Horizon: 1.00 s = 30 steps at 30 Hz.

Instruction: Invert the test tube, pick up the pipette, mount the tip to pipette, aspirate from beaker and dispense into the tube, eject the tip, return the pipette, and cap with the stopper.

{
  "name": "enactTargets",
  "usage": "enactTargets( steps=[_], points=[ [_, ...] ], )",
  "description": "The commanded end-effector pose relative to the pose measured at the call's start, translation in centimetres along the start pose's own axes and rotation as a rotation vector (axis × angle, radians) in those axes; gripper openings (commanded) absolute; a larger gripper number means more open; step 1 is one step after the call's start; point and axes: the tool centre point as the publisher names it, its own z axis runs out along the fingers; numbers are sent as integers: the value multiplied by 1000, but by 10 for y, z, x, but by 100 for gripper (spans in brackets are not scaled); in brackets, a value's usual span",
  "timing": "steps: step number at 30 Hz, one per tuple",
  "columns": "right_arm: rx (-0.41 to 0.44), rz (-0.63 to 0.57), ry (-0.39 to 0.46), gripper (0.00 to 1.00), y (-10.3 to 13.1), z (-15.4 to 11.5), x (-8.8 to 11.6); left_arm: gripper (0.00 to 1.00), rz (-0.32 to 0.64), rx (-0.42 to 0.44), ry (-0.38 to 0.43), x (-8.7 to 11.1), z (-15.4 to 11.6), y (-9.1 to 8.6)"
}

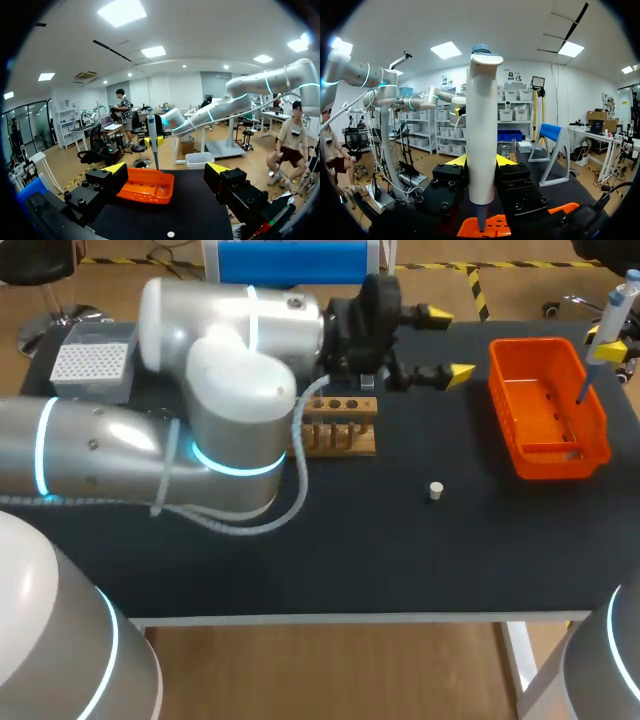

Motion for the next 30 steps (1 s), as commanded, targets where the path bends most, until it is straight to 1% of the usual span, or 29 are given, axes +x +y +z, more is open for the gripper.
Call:
enactTargets(
  steps=[1, 3, 8, 12, 18, 30],
  points=[
    [3, 0, 5, 0, 1, -2, -1, 100, -6, 144, -8, 8, -34, 17],
    [3, 0, 5, 0, 1, -2, -1, 100, -8, 163, -14, 9, -41, 22],
    [3, 0, 5, 0, 1, -2, -1, 100, -23, 174, -9, 6, -56, 37],
    [3, 0, 5, 0, 1, -2, -1, 100, -26, 182, -9, 3, -66, 44],
    [3, 0, 5, 0, 1, -2, -1, 100, -29, 182, -5, -1, -76, 48],
    [3, 0, 5, 0, 1, -2, -1, 100, -40, 175, -26, -1, -84, 50]
  ],
)
